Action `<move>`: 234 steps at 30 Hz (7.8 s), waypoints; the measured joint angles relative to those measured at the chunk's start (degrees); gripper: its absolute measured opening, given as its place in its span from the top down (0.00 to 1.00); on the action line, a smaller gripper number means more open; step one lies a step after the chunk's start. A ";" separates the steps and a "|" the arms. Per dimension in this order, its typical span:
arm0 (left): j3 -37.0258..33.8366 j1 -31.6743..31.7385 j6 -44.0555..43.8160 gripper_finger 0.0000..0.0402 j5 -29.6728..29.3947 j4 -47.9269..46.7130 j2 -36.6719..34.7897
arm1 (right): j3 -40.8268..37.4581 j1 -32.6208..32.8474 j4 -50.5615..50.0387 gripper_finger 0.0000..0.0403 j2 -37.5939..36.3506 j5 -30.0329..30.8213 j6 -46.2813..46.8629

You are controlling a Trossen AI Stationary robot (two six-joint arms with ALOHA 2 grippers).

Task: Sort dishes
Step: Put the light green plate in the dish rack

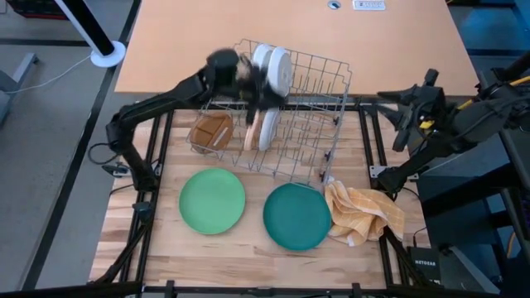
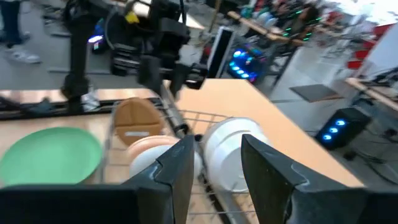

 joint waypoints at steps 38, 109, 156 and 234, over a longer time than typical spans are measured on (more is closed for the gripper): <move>-28.86 -56.85 -38.06 0.78 -27.49 -45.40 -2.07 | -0.02 0.04 11.26 0.66 26.08 -25.52 10.97; -14.32 -56.96 -39.63 1.00 -30.69 -48.83 7.79 | 0.00 0.02 17.01 0.66 25.66 -22.34 12.20; 30.64 -14.55 -40.76 1.00 -18.32 -19.50 8.09 | 3.48 0.00 18.86 0.66 7.72 14.69 -16.39; 30.67 15.02 -53.11 1.00 1.56 8.80 36.90 | 3.43 0.00 5.82 0.66 0.56 15.15 -17.59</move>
